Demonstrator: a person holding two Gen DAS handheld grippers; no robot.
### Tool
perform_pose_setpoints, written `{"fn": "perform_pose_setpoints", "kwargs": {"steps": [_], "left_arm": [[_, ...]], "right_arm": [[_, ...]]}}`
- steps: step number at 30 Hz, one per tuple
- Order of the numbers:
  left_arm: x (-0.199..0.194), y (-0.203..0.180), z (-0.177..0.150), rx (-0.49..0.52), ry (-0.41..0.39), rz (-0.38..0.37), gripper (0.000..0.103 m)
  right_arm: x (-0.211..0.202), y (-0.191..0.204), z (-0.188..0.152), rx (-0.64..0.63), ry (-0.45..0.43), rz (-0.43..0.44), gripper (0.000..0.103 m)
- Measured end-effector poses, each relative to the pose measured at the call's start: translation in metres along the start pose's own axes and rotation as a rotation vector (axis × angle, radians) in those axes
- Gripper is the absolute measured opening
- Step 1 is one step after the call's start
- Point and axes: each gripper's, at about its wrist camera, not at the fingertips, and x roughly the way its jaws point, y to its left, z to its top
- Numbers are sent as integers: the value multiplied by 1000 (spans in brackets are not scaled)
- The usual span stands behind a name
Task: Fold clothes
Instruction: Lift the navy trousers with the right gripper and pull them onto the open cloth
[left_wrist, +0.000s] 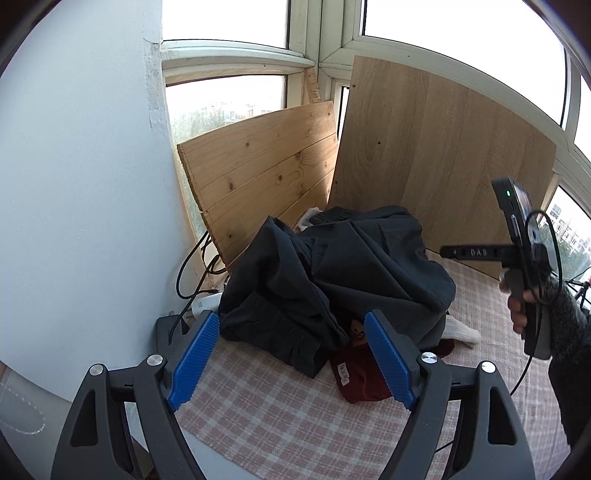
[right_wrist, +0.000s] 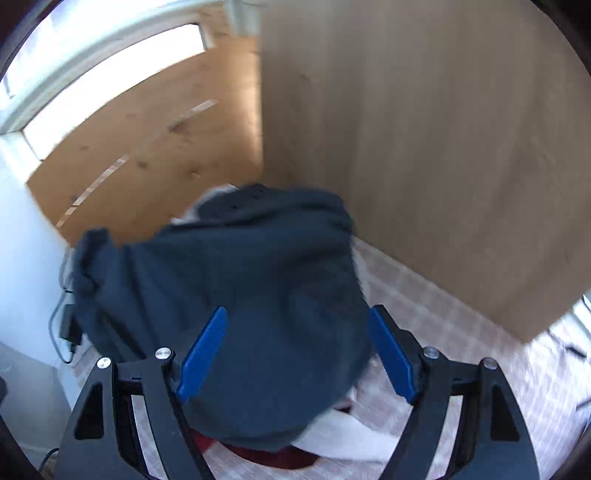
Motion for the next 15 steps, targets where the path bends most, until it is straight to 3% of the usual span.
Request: {"fn": "perform_pose_setpoints", "kwargs": {"steps": [4,6,8,10,11,15], "left_arm": [[2,1,-1,-7,4,-9,80],[-1,-1,-2,-2,-3,-13,80],[-6,-2,-2,3,-11,-16,80],[-11,0,-2,7,-24,-9,80],[-12,2,-3,6,-25,-4,80],[-17,12,-6,0,-27,17,80]], "right_arm": [[38,-64,-42,348,150,36,78],[49,-68,-46,421,172,136,78],[55,-72,-49,397,189,201,77],[50,-60,-45,348,137,225,36],[46,-51,-41,313,112,229,6],[10,-30,-34,240,54,269,4]]}}
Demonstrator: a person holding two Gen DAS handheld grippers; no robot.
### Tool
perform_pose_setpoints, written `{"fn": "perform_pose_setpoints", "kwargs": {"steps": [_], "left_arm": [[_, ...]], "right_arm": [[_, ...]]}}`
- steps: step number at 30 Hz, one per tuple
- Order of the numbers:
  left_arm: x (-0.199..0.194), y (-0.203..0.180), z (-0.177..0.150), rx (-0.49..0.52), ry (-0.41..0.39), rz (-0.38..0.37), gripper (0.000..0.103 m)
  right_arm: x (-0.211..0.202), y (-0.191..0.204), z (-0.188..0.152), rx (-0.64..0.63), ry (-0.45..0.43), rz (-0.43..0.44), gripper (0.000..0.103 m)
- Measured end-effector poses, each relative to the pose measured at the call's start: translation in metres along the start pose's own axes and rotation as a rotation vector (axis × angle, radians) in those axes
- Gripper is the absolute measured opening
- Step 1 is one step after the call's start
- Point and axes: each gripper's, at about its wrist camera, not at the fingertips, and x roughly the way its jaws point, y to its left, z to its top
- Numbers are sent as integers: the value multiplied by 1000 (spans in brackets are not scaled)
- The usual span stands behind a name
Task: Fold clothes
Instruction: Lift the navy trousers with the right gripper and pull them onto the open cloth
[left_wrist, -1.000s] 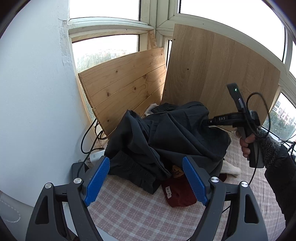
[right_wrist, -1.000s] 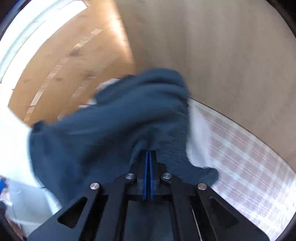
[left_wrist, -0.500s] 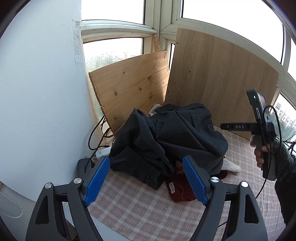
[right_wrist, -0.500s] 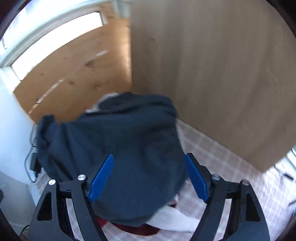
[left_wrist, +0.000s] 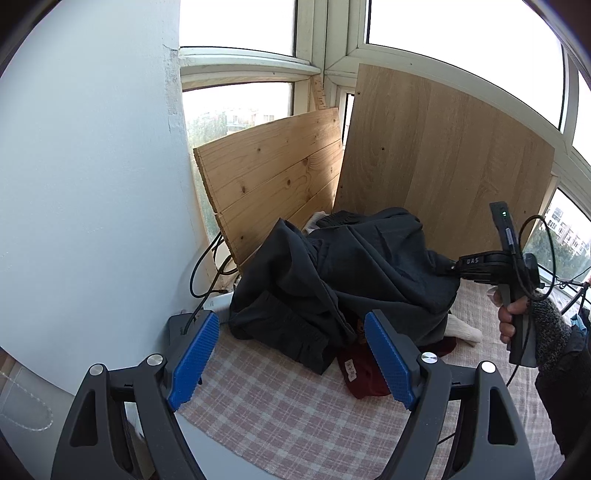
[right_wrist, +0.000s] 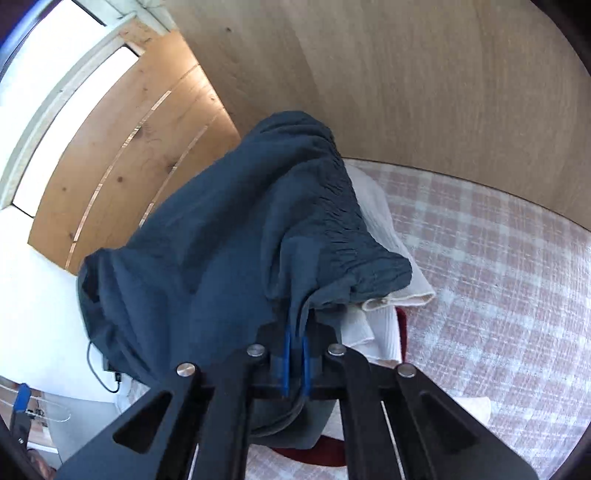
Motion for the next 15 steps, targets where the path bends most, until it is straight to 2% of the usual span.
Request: {"fn": "perform_pose_setpoints", "kwargs": {"steps": [6,9,12,14,15], "left_arm": [[-19,15,10,43,-46,46,80],[-28,16,21,75,-80,42,80],[-31,3,31,125,-109,4,80],[-29,-13,35,162,-117,-51,80],[-26,-24,35,186,-114,-85,80]], "right_arm": [[-120,19,-10,73,-252,93,4],[-182,20,-28,49,-408,76,4],[-266,14,-71,63,-546,-21,4],[-314,-3,-114,100,-611,-135,4],[-331,-18,-135,118,-628,-236,4]]}}
